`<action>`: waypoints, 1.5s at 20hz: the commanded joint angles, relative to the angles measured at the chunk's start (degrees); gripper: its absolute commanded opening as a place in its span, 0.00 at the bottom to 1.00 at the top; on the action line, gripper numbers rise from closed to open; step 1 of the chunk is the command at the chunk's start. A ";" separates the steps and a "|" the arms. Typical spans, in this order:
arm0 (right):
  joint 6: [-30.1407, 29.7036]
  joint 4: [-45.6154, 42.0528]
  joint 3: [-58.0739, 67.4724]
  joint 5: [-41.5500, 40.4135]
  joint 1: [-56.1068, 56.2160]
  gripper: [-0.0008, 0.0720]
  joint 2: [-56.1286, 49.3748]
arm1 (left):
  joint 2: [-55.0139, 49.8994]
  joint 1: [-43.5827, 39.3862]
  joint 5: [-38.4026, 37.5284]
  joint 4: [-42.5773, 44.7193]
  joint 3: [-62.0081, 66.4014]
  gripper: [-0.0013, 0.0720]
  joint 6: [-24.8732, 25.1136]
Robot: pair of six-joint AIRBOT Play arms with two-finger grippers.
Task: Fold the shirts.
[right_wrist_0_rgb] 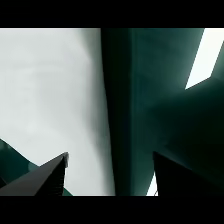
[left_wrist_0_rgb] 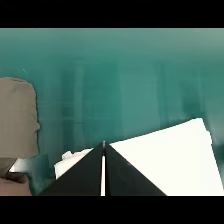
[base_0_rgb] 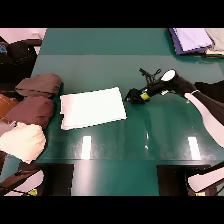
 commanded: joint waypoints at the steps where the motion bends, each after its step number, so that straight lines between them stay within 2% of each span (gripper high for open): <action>1: 0.26 4.15 3.67 -0.66 3.93 0.84 -6.01 | 0.02 0.04 -0.39 -0.90 0.00 0.05 0.00; 2: 0.28 5.20 6.10 -0.63 5.79 0.78 -8.07 | 0.02 0.04 -0.68 -1.33 0.00 0.05 0.00; 3: 0.28 6.25 8.41 -0.83 7.41 0.77 -9.81 | 0.02 0.04 -0.92 -1.55 0.00 0.05 0.00; 4: 0.28 6.99 10.80 -1.18 9.03 0.69 -11.47 | 0.02 0.04 -1.20 -1.64 0.00 0.05 0.00; 5: 0.28 7.19 12.87 -1.38 10.23 0.50 -12.74 | 0.02 0.04 -1.64 -1.66 0.00 0.05 0.00; 8: 0.28 7.04 18.38 -1.29 12.11 0.09 -14.93 | 0.02 -0.74 -3.41 -1.42 0.00 0.05 0.02; 9: 0.31 7.04 19.47 -1.42 12.00 0.03 -14.95 | 0.02 -2.05 -3.48 -1.36 0.00 0.05 0.04; 14: 0.68 5.20 21.18 -0.94 4.83 0.03 -10.21 | 0.02 -11.34 -2.01 -0.98 0.00 0.05 0.76; 17: 4.59 -5.42 19.37 -0.15 -4.33 0.03 -2.93 | 0.02 -14.95 -1.97 -0.98 0.00 0.05 1.55; 20: 6.23 -12.35 15.54 0.31 -16.28 0.03 5.57 | 0.02 -15.08 -1.73 -1.01 0.00 0.05 1.51; 25: 6.58 -13.99 10.95 0.22 -38.71 0.03 16.15 | 0.00 -15.08 1.38 -1.03 0.00 0.05 1.46; 30: 6.56 -13.62 11.04 -1.16 -54.99 0.03 18.62 | 0.00 -15.08 2.64 -1.64 0.00 0.05 0.87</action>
